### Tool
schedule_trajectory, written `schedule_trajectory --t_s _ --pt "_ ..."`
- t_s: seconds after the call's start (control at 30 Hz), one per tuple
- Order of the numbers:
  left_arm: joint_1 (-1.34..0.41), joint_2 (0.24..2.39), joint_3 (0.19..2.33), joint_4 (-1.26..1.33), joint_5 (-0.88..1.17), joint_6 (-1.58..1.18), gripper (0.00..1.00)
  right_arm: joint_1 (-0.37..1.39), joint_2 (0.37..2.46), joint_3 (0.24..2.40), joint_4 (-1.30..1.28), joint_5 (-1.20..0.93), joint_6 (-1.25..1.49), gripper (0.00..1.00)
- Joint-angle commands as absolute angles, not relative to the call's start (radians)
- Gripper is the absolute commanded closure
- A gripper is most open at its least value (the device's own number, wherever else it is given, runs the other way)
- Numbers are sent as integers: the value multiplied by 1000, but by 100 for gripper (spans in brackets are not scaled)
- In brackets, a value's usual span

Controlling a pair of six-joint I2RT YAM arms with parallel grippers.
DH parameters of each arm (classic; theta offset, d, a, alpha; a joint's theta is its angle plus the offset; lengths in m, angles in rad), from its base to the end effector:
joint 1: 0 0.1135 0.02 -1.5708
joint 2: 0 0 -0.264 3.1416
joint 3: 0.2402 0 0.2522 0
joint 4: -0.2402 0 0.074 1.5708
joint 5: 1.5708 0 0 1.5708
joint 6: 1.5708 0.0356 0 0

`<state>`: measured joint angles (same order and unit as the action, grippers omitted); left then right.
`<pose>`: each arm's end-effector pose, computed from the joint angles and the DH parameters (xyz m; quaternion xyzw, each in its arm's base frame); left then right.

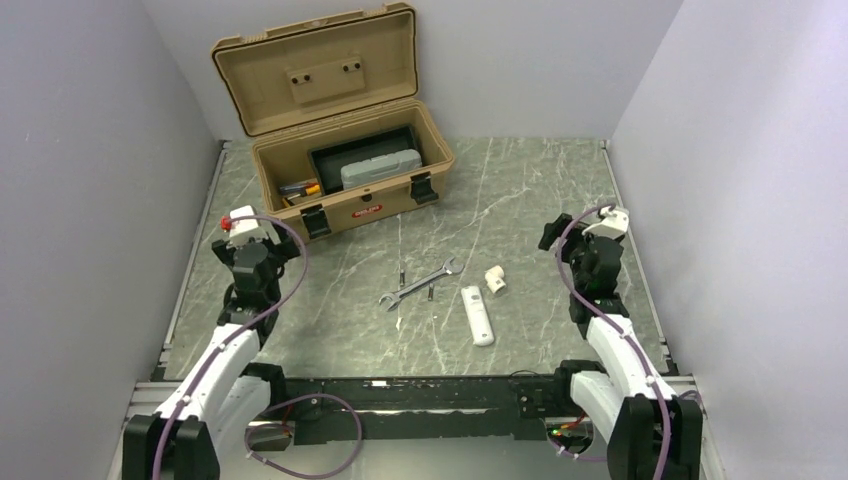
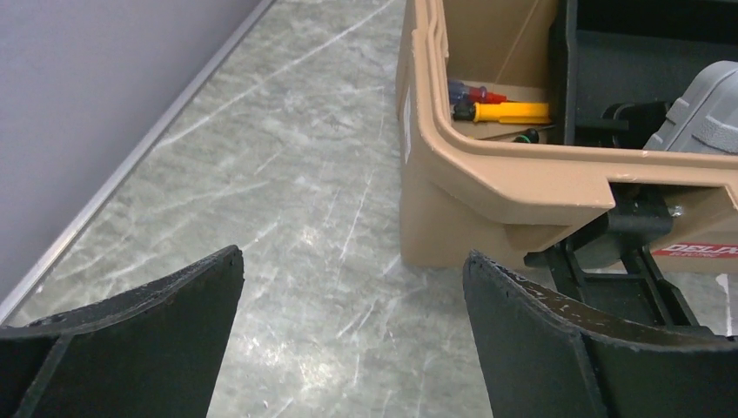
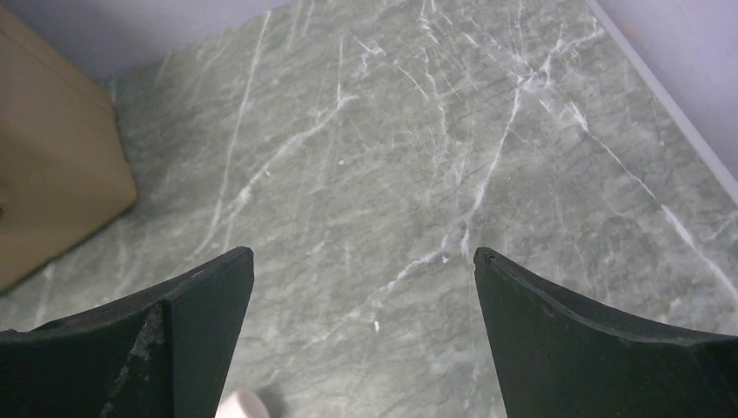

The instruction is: Load the batteries into the remote control

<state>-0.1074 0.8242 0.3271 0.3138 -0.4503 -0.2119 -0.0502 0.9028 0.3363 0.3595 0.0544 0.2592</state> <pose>0.1895 -0.0048 0.2239 -0.1817 0.7410 0.0704 0.6426 0.2022 -0.0121 0.2174 0.1365 0.7642 0.0447 0.6288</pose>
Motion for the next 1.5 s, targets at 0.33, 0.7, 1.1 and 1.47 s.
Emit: schedule_trajectory --t_s 0.33,0.7,1.1,1.47 --pt "-110 674 488 -287 -499 -613 1 -52 934 478 74 55 513 0" --pt "-236 620 436 -368 -342 -660 1 -32 896 481 3 35 479 4" --pt "-779 755 485 -400 -534 -812 1 619 885 508 -199 425 592 5" --pt "-854 860 515 -297 -500 -791 1 982 923 539 -482 578 799 11"
